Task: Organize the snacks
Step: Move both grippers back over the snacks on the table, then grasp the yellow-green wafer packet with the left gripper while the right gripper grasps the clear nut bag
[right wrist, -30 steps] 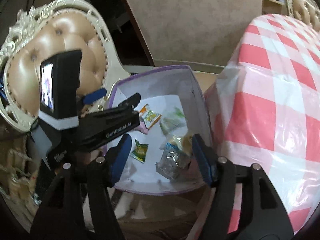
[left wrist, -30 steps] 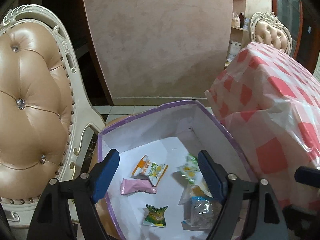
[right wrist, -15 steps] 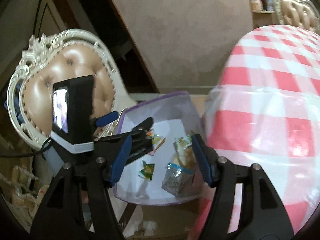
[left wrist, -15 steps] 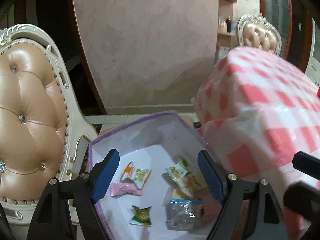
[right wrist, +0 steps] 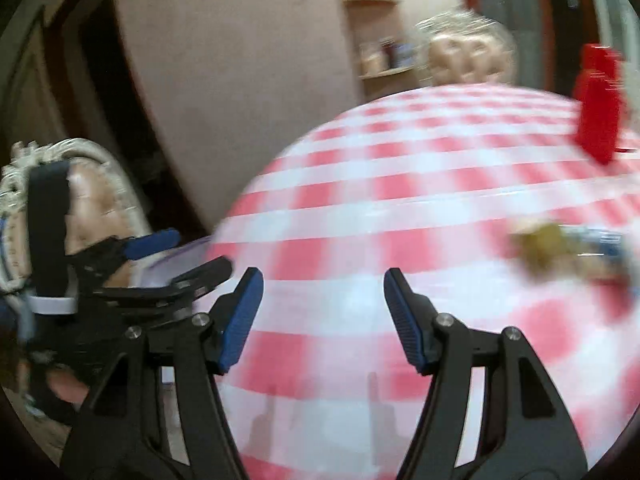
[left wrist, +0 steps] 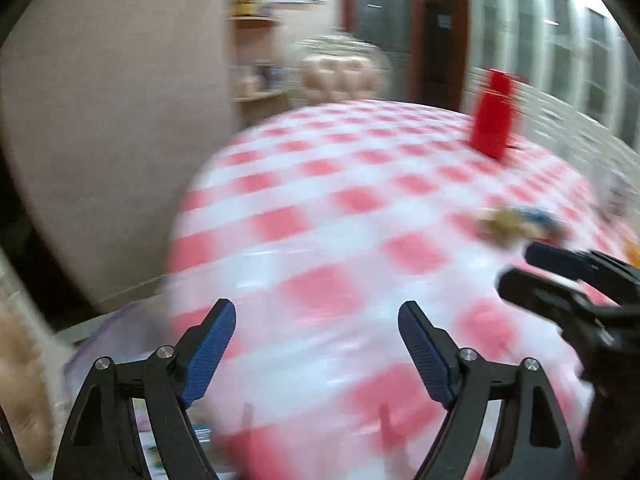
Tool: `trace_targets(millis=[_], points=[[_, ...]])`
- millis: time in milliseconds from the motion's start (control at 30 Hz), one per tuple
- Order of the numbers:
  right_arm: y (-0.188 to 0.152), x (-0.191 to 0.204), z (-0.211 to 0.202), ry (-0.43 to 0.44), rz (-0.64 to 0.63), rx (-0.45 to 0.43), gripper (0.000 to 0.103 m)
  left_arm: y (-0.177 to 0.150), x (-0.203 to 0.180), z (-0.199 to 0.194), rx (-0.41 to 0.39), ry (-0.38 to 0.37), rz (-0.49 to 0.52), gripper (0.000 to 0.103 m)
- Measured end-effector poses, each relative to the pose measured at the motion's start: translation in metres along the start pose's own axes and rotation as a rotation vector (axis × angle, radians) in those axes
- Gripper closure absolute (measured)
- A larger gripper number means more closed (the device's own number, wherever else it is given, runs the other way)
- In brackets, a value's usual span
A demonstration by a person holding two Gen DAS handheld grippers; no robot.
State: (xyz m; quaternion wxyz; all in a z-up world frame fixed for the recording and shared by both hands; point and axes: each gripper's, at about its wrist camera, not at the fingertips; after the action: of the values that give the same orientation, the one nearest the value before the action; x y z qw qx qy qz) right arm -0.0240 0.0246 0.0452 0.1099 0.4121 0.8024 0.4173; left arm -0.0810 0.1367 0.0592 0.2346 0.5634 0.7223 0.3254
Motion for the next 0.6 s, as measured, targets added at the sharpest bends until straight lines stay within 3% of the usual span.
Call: trace_targets(millis=[133, 233, 333, 433, 533, 600], points=[[-0.012, -0.087, -0.047, -0.124, 0.15, -0.07, 0.036, 0.021, -0.065, 0.02, 0.003, -0.159, 0.078, 0.019], [-0.024, -0.147, -0.079, -0.261, 0.283, -0.091, 0.036, 0.035, -0.11, 0.039, -0.004, -0.209, 0.131, 0.019], [-0.037, -0.19, -0.104, -0.301, 0.386, -0.107, 0.036, 0.05, -0.149, 0.058, -0.047, -0.236, 0.232, 0.019], [-0.046, -0.208, -0.117, -0.326, 0.422, -0.102, 0.036, 0.059, -0.182, 0.086, -0.039, -0.226, 0.349, 0.019], [-0.052, -0.217, -0.122, -0.345, 0.413, -0.082, 0.036, 0.061, -0.198, 0.106, -0.009, -0.231, 0.404, 0.02], [-0.051, -0.221, -0.123, -0.353, 0.408, -0.072, 0.036, 0.059, -0.207, 0.113, 0.002, -0.243, 0.432, 0.03]])
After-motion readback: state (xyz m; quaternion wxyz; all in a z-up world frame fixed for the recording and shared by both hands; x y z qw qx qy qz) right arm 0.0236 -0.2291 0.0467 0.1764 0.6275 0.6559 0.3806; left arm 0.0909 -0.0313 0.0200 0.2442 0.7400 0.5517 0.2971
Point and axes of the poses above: each gripper's, at about its wrist camera, not at the fingertips, and z roughly the way its jaws point, x to its left, y to its top, and after that the axes turned 4 degrees about y, right-handed
